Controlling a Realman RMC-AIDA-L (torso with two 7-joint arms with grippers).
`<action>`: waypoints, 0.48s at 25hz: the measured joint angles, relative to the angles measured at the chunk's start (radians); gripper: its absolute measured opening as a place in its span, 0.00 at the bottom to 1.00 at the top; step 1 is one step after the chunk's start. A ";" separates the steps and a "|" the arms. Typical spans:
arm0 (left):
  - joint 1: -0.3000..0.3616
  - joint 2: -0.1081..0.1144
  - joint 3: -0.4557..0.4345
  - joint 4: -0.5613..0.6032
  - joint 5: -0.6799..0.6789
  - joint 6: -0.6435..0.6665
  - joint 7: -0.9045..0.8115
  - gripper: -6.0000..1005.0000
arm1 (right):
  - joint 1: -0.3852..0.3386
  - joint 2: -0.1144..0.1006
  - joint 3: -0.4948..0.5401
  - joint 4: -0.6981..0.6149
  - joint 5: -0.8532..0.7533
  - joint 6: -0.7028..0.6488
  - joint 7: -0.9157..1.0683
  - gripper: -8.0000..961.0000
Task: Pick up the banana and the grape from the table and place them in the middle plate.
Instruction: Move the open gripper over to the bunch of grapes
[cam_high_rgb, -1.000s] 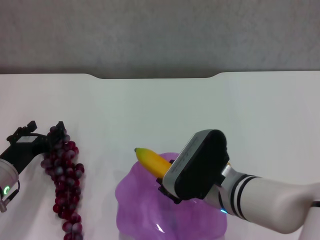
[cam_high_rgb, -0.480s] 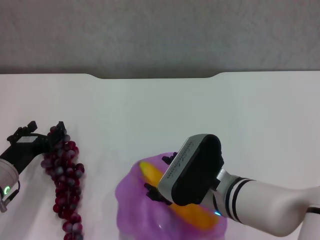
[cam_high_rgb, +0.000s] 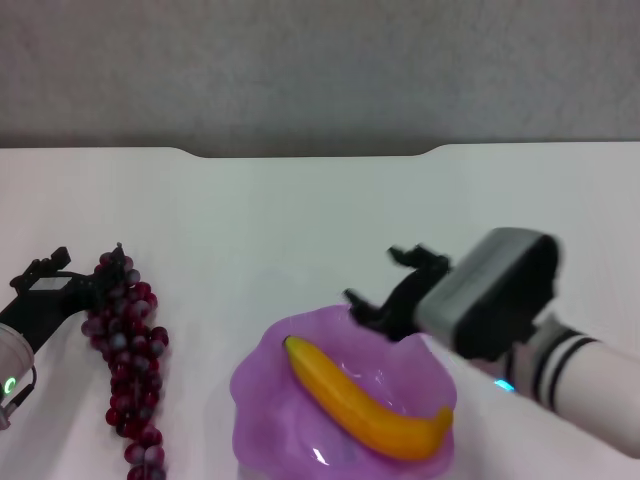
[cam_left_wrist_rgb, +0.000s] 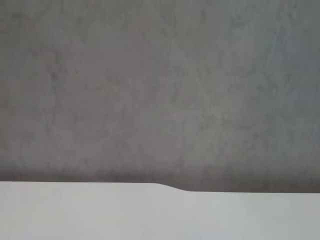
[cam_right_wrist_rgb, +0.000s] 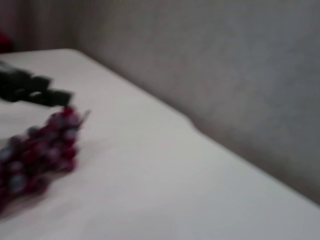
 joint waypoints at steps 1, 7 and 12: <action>0.000 0.000 0.000 0.000 0.000 0.000 0.000 0.84 | -0.016 0.001 0.020 -0.009 -0.010 0.032 -0.001 0.83; -0.001 0.000 0.001 -0.001 0.000 0.000 0.000 0.84 | -0.058 0.004 0.150 -0.230 -0.030 0.368 0.012 0.83; -0.002 -0.002 0.001 -0.001 0.000 0.000 -0.001 0.84 | -0.034 0.007 0.201 -0.481 -0.017 0.716 0.044 0.82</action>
